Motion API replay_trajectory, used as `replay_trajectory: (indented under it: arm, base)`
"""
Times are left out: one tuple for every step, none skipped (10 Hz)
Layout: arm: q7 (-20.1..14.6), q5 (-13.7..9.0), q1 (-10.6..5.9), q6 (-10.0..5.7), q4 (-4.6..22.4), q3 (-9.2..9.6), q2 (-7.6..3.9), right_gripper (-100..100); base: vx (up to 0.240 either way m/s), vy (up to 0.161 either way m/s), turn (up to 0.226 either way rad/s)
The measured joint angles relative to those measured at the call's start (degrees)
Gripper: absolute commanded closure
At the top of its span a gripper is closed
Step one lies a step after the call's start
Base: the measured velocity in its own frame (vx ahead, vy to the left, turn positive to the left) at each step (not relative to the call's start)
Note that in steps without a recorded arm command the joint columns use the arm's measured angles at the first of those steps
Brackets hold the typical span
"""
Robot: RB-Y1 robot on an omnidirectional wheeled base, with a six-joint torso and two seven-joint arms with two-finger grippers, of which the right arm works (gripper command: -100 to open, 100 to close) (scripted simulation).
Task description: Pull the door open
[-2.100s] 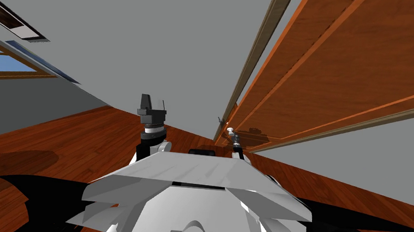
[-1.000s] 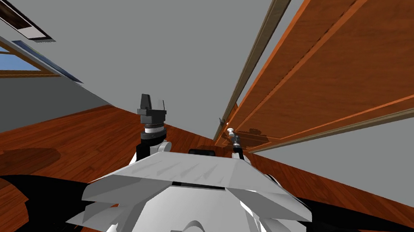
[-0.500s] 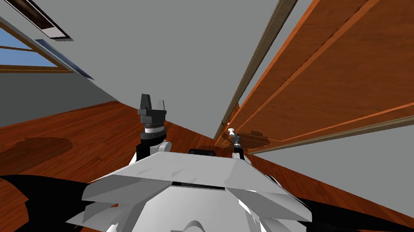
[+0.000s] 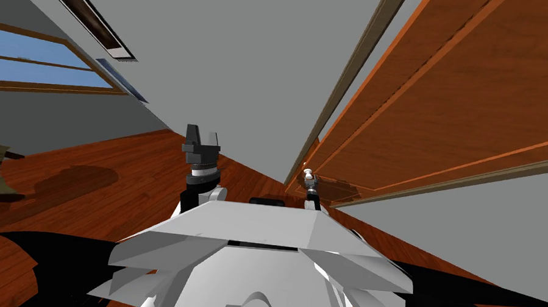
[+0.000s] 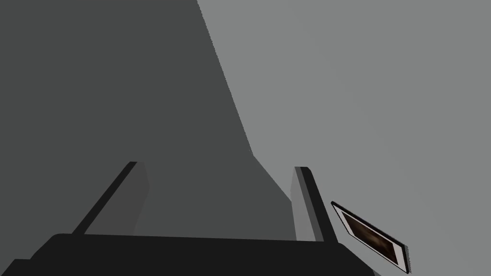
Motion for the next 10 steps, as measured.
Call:
replay_trajectory:
  arm:
    - [-1.29, -0.86, -0.21, -0.05, 0.07, -0.06, 0.37, -100]
    - [-2.64, -1.77, -0.32, -0.05, -0.06, -0.14, 0.74, -100]
    - [-4.0, -2.72, -0.41, 0.09, -0.36, -0.23, 1.12, -100]
    - [-5.36, -3.7, -0.43, 0.29, -0.77, -0.34, 1.54, -100]
    - [-6.83, -4.69, -0.65, 0.34, -0.8, -0.42, 1.94, -100]
    - [-8.32, -5.71, -0.77, 0.4, -1.01, -0.51, 2.36, -100]
    - [-9.8, -6.74, -0.85, 0.53, -1.3, -0.61, 2.77, -100]
    - [-11.31, -7.77, -1.01, 0.62, -1.47, -0.7, 3.19, -100]
    - [-12.79, -8.81, -1.08, 0.74, -1.77, -0.8, 3.63, -100]
    - [-14.31, -9.84, -1.26, 0.84, -1.94, -0.89, 4.05, -100]
  base:
    - [-0.098, -0.032, 0.155]
    - [-0.109, -0.04, 0.138]
    - [-0.103, -0.047, 0.133]
    - [-0.105, -0.044, 0.164]
    - [-0.115, -0.068, 0.156]
    - [-0.106, -0.056, 0.156]
    - [-0.103, -0.028, 0.159]
    - [-0.103, -0.025, 0.174]
    - [-0.115, -0.05, 0.129]
    - [-0.116, -0.048, 0.131]
